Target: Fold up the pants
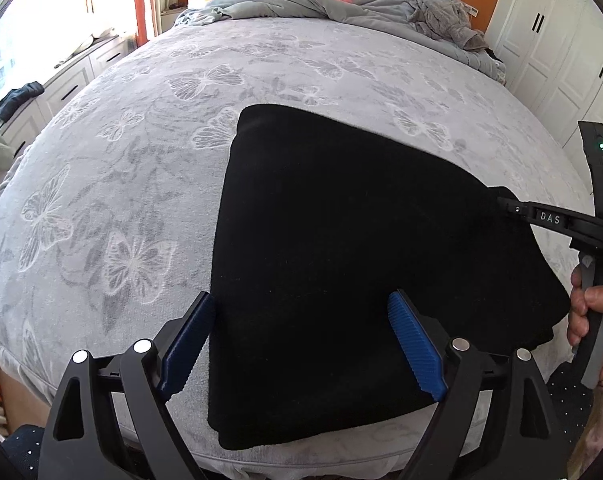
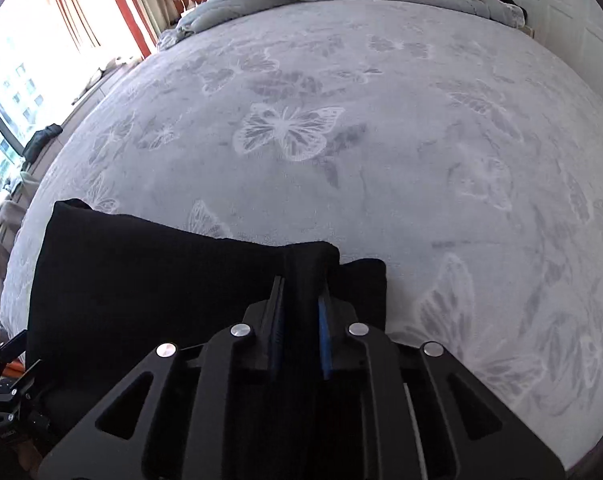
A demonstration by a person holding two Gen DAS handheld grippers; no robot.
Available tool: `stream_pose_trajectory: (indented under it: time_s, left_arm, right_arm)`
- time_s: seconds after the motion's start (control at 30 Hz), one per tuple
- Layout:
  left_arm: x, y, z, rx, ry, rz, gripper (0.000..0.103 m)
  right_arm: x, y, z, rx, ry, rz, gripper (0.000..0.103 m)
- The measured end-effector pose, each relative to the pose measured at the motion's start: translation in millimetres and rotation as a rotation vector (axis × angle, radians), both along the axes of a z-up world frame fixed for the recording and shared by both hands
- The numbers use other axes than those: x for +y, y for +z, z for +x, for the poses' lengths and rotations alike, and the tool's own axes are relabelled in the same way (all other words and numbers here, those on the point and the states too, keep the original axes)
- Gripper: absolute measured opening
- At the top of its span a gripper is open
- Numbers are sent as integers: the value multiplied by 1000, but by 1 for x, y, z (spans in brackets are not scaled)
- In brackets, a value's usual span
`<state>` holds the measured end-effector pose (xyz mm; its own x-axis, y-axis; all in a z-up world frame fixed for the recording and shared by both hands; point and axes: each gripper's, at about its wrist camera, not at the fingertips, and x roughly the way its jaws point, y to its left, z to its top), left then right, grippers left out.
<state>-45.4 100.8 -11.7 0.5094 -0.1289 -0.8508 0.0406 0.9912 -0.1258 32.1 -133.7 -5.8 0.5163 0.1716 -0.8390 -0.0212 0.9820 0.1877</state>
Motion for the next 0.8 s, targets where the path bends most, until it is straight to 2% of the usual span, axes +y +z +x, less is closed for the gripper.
stream_pose_trajectory:
  time_s: [0.07, 0.13, 0.2, 0.23, 0.3, 0.33, 0.4, 0.47, 0.53, 0.6, 0.63, 0.7, 0.77, 0.8]
  left_arm:
    - [0, -1, 2, 8, 13, 5, 86]
    - [3, -3, 5, 22, 29, -11, 86]
    - [8, -4, 7, 29, 41, -33, 86]
    - [9, -4, 8, 31, 46, -42, 86]
    - [11, -3, 8, 32, 47, -48, 86]
    - [11, -3, 7, 29, 45, -49, 86]
    - [10, -2, 4, 18, 39, -38, 86]
    - [7, -3, 2, 18, 29, -18, 86]
    - [4, -4, 1, 14, 19, 5, 86]
    - [0, -2, 0, 3, 15, 23, 86]
    - [-1, -2, -2, -2, 13, 24, 86]
    - [-3, 0, -3, -14, 11, 32, 86]
    - [-4, 1, -4, -17, 10, 32, 86]
    - [-4, 0, -5, -17, 10, 34, 86]
  right_arm:
    - [-3, 29, -18, -105, -53, 81, 15]
    - [5, 50, -32, -169, -37, 148, 15]
    - [23, 49, -33, -142, 51, 156, 11]
    - [31, 36, -30, -108, 79, 114, 11]
    - [30, -3, -24, -15, 51, -13, 11]
    - [19, -6, -30, -34, 19, 59, 11]
    - [3, 9, -46, -55, -47, 181, 15]
    - [2, 27, -66, -109, -43, 217, 16]
    - [9, 26, -80, -96, 3, 171, 16]
    - [14, 3, -83, -33, 9, 56, 11]
    - [10, -3, -88, -33, -11, 60, 11]
    - [5, 12, -102, -62, -46, 115, 16]
    - [9, 29, -115, -118, -35, 119, 16]
    - [13, 30, -118, -115, -13, 104, 16]
